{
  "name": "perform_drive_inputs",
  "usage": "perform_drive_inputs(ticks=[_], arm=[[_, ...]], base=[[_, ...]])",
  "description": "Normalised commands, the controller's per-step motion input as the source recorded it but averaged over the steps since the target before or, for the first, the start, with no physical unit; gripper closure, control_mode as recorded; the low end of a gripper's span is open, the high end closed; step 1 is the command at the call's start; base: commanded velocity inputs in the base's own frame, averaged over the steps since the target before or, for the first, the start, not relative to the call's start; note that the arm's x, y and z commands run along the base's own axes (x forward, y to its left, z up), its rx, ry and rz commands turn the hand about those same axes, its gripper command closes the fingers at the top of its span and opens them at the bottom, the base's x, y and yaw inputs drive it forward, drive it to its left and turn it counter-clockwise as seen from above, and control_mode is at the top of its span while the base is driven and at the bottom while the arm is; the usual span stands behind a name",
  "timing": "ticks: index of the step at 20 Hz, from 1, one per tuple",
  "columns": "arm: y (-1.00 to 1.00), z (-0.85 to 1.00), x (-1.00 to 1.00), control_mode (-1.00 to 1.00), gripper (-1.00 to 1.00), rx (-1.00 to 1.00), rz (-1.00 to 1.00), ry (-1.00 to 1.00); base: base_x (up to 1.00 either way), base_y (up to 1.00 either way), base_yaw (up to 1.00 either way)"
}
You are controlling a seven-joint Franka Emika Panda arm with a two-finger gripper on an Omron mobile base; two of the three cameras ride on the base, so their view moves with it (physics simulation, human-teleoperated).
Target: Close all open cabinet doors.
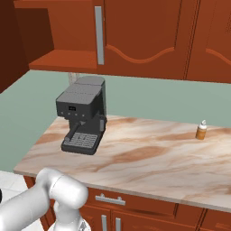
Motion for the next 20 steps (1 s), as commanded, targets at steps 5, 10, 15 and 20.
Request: perform_drive_inputs(ticks=[5, 10, 15, 20], arm=[[-0.17, -0.04, 0.13, -1.0, -1.0, 0.0, -0.03, 0.0], [-0.22, 0.0, 0.0, -1.0, -1.0, 0.0, -0.05, 0.0], [-0.18, 0.0, -0.06, -1.0, -1.0, 0.0, -0.07, 0.0], [-0.21, 0.0, -0.15, -1.0, -1.0, 0.0, -0.07, 0.0]], base=[[0.0, 0.0, 0.0], [0.0, 0.0, 0.0], [0.0, 0.0, 0.0], [0.0, 0.0, 0.0]])
